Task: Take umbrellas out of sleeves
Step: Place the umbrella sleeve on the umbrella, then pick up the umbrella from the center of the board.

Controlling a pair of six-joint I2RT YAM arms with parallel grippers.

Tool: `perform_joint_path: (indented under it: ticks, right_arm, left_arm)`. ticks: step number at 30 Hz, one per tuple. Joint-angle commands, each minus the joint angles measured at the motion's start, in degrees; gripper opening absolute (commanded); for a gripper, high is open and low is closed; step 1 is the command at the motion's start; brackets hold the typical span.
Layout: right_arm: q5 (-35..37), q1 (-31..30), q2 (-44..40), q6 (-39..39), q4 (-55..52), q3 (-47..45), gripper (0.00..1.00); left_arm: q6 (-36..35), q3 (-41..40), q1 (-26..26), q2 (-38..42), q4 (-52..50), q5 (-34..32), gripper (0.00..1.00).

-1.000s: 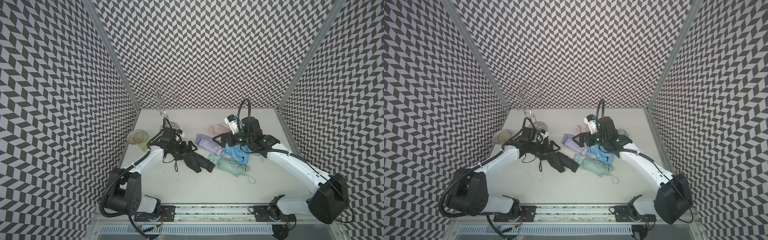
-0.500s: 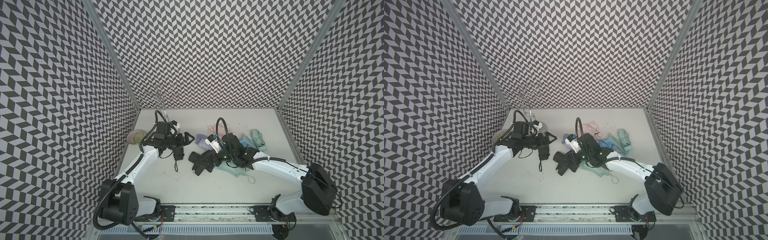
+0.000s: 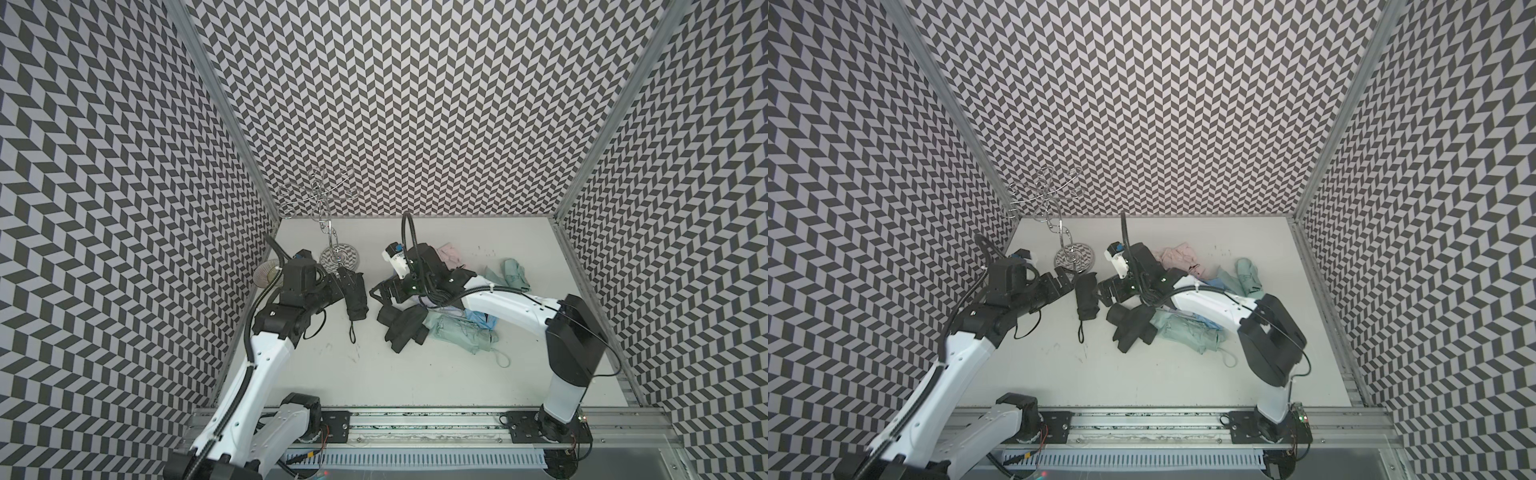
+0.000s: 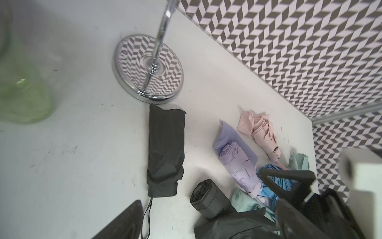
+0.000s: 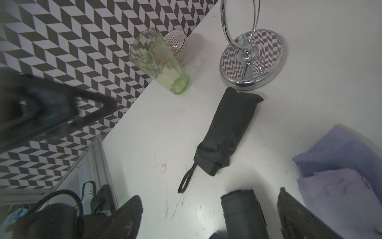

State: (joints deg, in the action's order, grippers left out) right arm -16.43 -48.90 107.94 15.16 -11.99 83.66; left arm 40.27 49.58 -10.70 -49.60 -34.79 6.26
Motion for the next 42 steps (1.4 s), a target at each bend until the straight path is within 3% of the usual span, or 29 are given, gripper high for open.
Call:
perform_joint_path:
  ticks: [1, 9, 19, 24, 32, 38, 42]
  right_arm:
    - [0.66, -2.77, 6.77, -1.15, -2.5, 7.19, 0.99]
    - [6.14, -5.92, 19.53, 3.06, -2.72, 17.14, 1.0]
    - [23.76, -8.87, 34.47, 5.07, -11.24, 36.1, 1.0]
    - [29.2, -8.79, 36.9, 5.93, -12.11, 39.02, 1.0]
    - [27.88, -7.99, 41.01, 3.77, -14.12, 41.4, 0.99]
    - [27.89, -8.05, 40.51, 1.76, -11.58, 38.55, 0.89]
    - [29.58, -7.85, 37.64, 1.85, -9.97, 36.51, 0.67]
  left_arm:
    - [9.08, -2.82, -0.89, 8.2, -0.85, -6.25, 1.0]
    - [6.67, -2.0, -0.87, 13.79, -8.77, -4.18, 1.0]
    - [5.25, -1.77, -0.9, 19.32, -13.52, -1.69, 1.0]
    - [2.62, -0.5, -0.81, 19.72, -15.11, -0.57, 1.0]
    - [0.87, -0.54, -0.84, 22.12, -17.17, -0.58, 1.0]
    - [-0.17, -2.18, -0.82, 24.81, -17.83, 0.08, 1.0]
    - [-0.69, -2.41, -0.86, 24.4, -16.51, 0.8, 1.0]
